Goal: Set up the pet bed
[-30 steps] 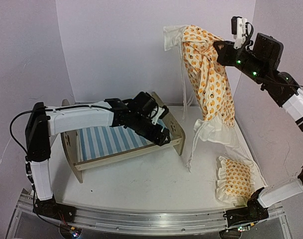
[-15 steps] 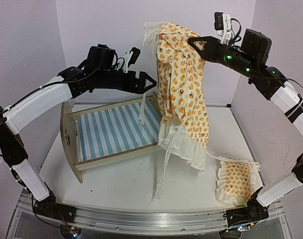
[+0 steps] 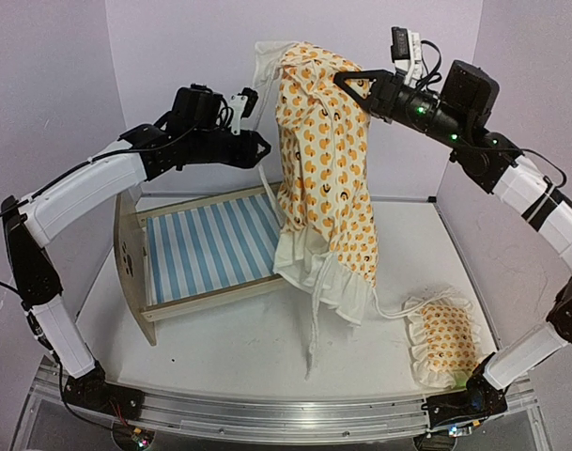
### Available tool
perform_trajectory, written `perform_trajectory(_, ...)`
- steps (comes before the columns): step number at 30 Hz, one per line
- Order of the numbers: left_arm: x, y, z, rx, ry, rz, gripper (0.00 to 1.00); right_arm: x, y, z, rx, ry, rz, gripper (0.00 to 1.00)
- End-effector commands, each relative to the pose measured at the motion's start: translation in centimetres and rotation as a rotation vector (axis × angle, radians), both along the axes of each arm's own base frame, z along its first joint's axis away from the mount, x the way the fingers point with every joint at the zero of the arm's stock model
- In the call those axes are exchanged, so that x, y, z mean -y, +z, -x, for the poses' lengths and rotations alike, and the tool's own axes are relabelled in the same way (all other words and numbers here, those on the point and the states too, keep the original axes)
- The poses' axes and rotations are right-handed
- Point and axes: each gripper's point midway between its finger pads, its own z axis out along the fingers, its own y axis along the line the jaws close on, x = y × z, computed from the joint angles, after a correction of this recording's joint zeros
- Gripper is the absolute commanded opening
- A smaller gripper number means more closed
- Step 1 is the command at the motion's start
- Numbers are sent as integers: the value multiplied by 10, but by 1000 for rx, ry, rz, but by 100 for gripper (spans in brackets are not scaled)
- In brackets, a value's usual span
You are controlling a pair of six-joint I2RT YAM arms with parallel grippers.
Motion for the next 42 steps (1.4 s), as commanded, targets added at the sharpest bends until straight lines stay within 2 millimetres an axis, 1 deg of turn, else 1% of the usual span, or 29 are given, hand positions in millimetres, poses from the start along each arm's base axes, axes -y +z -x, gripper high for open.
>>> perform_trajectory(1, -70, 34, -14, 132, 269, -120, 22, -6, 30, 14, 118, 53, -64, 0)
perform_trajectory(4, -118, 37, -29, 137, 410, -170, 14, -19, 29, 9, 148, 60, -46, 0)
perform_trajectory(7, -169, 47, -42, 140, 534, -185, 9, -39, 23, -4, 159, 58, -29, 0)
perform_trajectory(9, -204, 53, -52, 151, 632, -201, 7, -61, 15, -13, 163, 81, -18, 0)
perform_trajectory(12, -245, 61, -65, 174, 757, -260, 2, -103, -5, -28, 141, 131, 2, 0)
perform_trajectory(13, -263, 64, -69, 177, 813, -274, 0, -121, -20, -36, 117, 142, 13, 0)
perform_trajectory(14, -276, 66, -74, 186, 845, -310, 0, -135, -31, -39, 104, 155, 21, 0)
perform_trajectory(16, -307, 65, -85, 184, 928, -355, 0, -164, -50, -41, 71, 189, 23, 0)
perform_trajectory(17, -323, 64, -90, 178, 969, -371, 0, -177, -56, -40, 55, 211, 11, 0)
perform_trajectory(19, -345, 59, -102, 162, 1018, -390, 0, -203, -76, -38, 37, 240, 8, 1)
perform_trajectory(22, -368, 54, -117, 150, 1063, -403, 0, -234, -105, -41, 9, 274, 18, 3)
perform_trajectory(23, -379, 46, -123, 136, 1103, -442, 0, -241, -113, -42, 3, 294, 17, 5)
perform_trajectory(25, -392, 38, -130, 123, 1139, -492, 0, -253, -136, -48, -28, 304, 22, 14)
perform_trajectory(26, -400, 34, -135, 114, 1148, -500, 0, -259, -148, -50, -50, 315, 28, 16)
perform_trajectory(28, -419, 25, -145, 96, 1177, -509, 0, -264, -168, -54, -91, 324, 56, 21)
perform_trajectory(29, -429, 23, -149, 89, 1195, -510, 0, -265, -175, -56, -116, 318, 77, 26)
perform_trajectory(30, -436, 19, -154, 83, 1198, -520, 0, -261, -177, -58, -139, 305, 97, 35)
perform_trajectory(31, -441, 17, -159, 80, 1206, -534, 0, -255, -179, -60, -170, 294, 126, 41)
perform_trajectory(32, -446, 18, -163, 85, 1220, -545, 0, -245, -178, -63, -185, 275, 151, 46)
perform_trajectory(34, -454, 12, -170, 78, 1234, -575, 0, -222, -180, -69, -204, 202, 225, 64)
perform_trajectory(35, -458, 7, -173, 70, 1239, -594, 0, -207, -191, -78, -224, 122, 282, 69)
perform_trajectory(37, -460, -4, -176, 51, 1238, -625, 0, -175, -198, -91, -224, 4, 370, 72)
perform_trajectory(40, -459, -11, -170, 29, 1234, -619, 2, -119, -227, -124, -270, -220, 504, 73)
perform_trajectory(42, -461, -12, -164, 19, 1255, -621, 5, -83, -242, -148, -316, -346, 568, 74)
